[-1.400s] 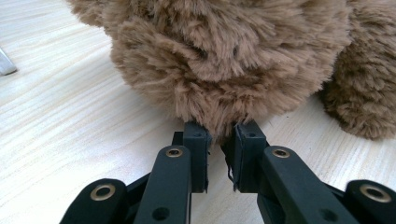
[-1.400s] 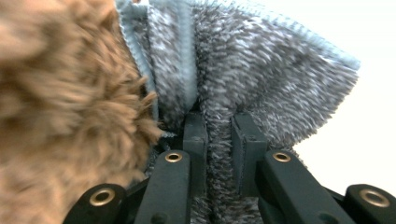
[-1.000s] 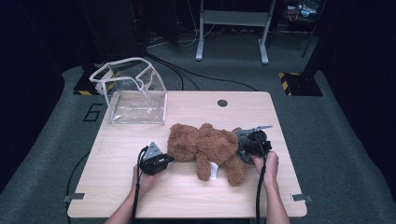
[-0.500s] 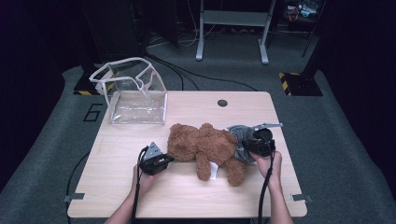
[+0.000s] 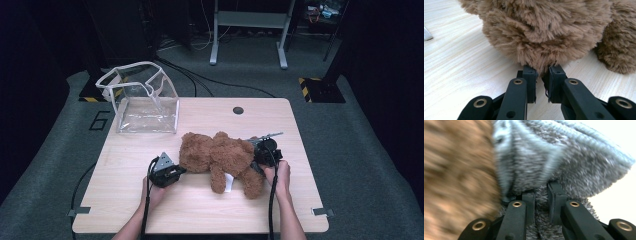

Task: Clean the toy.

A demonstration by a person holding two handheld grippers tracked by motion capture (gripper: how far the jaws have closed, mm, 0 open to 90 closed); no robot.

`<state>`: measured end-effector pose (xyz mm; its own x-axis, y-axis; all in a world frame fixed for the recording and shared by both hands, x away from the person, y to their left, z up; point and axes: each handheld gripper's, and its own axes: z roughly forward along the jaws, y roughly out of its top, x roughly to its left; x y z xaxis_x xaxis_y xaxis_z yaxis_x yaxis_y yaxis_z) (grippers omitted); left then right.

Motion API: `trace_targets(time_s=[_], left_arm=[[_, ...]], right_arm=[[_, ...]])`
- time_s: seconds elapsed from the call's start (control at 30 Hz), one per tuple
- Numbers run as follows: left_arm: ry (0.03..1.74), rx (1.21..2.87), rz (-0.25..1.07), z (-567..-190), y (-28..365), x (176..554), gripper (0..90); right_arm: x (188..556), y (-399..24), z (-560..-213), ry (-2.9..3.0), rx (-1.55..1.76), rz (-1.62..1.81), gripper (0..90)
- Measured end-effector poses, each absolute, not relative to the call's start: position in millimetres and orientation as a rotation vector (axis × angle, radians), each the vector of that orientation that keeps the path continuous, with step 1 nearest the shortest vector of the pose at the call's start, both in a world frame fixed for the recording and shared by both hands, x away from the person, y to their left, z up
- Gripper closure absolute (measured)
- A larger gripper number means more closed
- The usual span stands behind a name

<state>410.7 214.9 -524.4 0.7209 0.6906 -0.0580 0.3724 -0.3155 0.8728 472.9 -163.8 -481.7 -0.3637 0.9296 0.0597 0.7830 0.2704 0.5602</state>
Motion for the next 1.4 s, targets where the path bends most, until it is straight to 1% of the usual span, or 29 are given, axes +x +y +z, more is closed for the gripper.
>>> trace_targets(time_s=[0.07, 0.17, 0.3, 0.43, 0.5, 0.63, 0.73, 0.9, 1.1, 1.23, 1.4], left_arm=[[0.821, 1.933, 0.403, -524.5, 214.7, 410.5, 79.9], [0.817, 1.938, 0.406, -524.4, 215.0, 410.8, 79.9], [0.816, 1.940, 0.407, -524.4, 214.9, 410.8, 79.9], [0.815, 1.941, 0.411, -524.5, 214.6, 410.7, 80.0], [0.814, 1.942, 0.412, -524.5, 214.6, 410.7, 80.0], [0.816, 1.941, 0.413, -524.6, 214.4, 410.6, 80.1], [0.814, 1.939, 0.414, -524.5, 214.5, 410.5, 80.2], [0.816, 1.942, 0.412, -524.5, 214.2, 410.2, 80.4], [0.818, 1.945, 0.413, -524.5, 214.0, 410.0, 80.5], [0.813, 1.950, 0.417, -524.2, 214.2, 410.3, 80.5], [0.813, 1.950, 0.418, -524.3, 214.1, 410.2, 80.5]], right_arm=[[470.1, -169.9, -480.6, 2.246, 1.579, 0.692, 78.2], [460.2, -188.5, -473.3, 2.200, 1.628, 0.744, 78.2], [437.6, -202.8, -447.8, 2.155, 1.624, 0.909, 78.1], [420.5, -199.1, -426.4, 2.184, 1.540, 1.000, 78.0], [416.2, -189.6, -421.1, 2.213, 1.506, 1.037, 77.9], [420.0, -163.7, -429.7, 2.285, 1.484, 0.982, 77.7], [425.0, -158.9, -440.9, 2.282, 1.512, 0.952, 77.7], [417.2, -165.5, -448.1, 2.286, 1.526, 0.888, 77.6], [393.2, -186.3, -451.5, 2.264, 1.568, 0.812, 77.5], [380.5, -198.3, -449.4, 2.227, 1.583, 0.844, 77.5], [378.3, -185.1, -437.4, 2.217, 1.513, 0.926, 77.4]])
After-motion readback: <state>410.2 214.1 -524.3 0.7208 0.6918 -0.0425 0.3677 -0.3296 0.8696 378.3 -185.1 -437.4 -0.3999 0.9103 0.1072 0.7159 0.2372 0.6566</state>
